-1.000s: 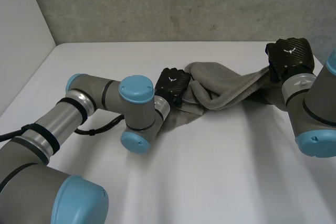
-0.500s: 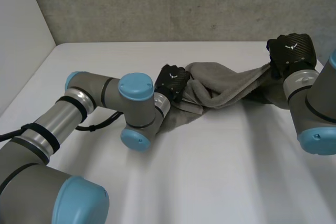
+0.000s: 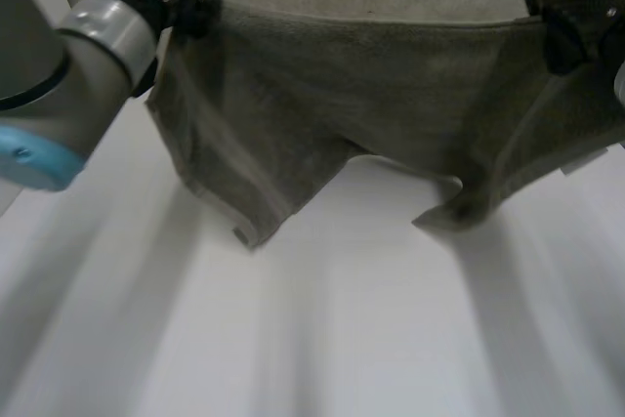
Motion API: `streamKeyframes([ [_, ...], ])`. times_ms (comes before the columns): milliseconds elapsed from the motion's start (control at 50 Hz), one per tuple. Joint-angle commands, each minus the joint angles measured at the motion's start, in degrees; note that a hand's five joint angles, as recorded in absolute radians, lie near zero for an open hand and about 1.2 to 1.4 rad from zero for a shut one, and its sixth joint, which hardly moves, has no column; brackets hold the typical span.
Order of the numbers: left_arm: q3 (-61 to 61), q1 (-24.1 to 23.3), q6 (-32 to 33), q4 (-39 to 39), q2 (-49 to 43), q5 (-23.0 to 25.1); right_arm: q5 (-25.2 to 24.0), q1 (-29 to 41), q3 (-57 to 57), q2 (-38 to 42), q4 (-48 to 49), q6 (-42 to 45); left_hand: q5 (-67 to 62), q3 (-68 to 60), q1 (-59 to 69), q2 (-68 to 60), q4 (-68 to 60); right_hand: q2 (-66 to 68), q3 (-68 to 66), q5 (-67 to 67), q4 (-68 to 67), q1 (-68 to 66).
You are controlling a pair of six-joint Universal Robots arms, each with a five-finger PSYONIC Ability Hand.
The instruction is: Fold the towel.
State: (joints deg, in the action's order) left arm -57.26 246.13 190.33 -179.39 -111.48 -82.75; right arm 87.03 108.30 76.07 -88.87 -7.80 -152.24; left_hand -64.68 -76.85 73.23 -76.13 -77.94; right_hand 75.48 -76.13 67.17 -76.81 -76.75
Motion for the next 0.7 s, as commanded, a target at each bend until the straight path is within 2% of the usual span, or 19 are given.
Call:
streamKeyframes([
  [20,-19.33,3.92,0.3,-0.25,5.65,7.06,-1.33,3.76,11.03,-1.83,1.47,0.36,-5.32,-3.15,6.77,-3.87,-2.06,4.52,-3.87,2.83,-3.19,-3.25],
  [100,-27.73,4.54,0.48,-2.72,5.92,7.95,-0.81,7.0,18.56,1.58,7.25,0.89,-5.32,-3.15,6.77,-3.87,-2.06,4.52,-3.87,2.83,-3.19,-3.25],
  [200,-40.71,4.63,0.48,-11.74,5.31,7.78,0.07,7.89,25.08,4.14,13.41,1.85,-5.32,-3.15,6.77,-3.87,-2.06,4.52,-3.87,2.83,-3.19,-3.25],
  [260,-42.84,4.71,0.48,-14.23,4.87,7.69,0.34,7.19,28.77,4.58,16.14,2.29,-5.32,-3.15,6.77,-3.87,-2.06,4.52,-3.87,2.83,-3.19,-3.25],
  [300,-46.26,5.06,0.31,-19.04,3.9,7.16,0.34,7.1,30.09,4.67,17.54,2.3,-5.32,-3.15,6.77,-3.87,-2.06,4.52,-3.87,2.83,-3.19,-3.25],
  [400,-49.08,5.86,-0.05,-24.15,1.71,5.15,0.6,7.1,32.39,5.11,20.72,2.3,-5.32,-3.15,6.77,-3.87,-2.06,4.52,-3.87,2.83,-3.19,-3.25],
  [520,-49.52,4.63,0.39,-25.39,-0.76,1.37,0.42,7.18,33.27,6.25,21.42,2.21,-5.32,-3.15,6.77,-3.87,-2.06,4.52,-3.87,2.83,-3.19,-3.25],
  [640,-49.52,4.36,0.39,-26.53,-2.42,-0.22,0.42,7.01,34.41,6.34,22.83,2.21,-5.32,-3.15,6.77,-3.87,-2.06,4.52,-3.87,2.83,-3.19,-3.25],
  [700,-49.52,4.1,0.39,-29.07,-3.57,-0.31,0.42,6.92,34.76,6.34,23.18,2.21,-0.16,2.01,1.62,1.29,3.1,4.52,-3.87,2.83,-3.19,-3.25],
])
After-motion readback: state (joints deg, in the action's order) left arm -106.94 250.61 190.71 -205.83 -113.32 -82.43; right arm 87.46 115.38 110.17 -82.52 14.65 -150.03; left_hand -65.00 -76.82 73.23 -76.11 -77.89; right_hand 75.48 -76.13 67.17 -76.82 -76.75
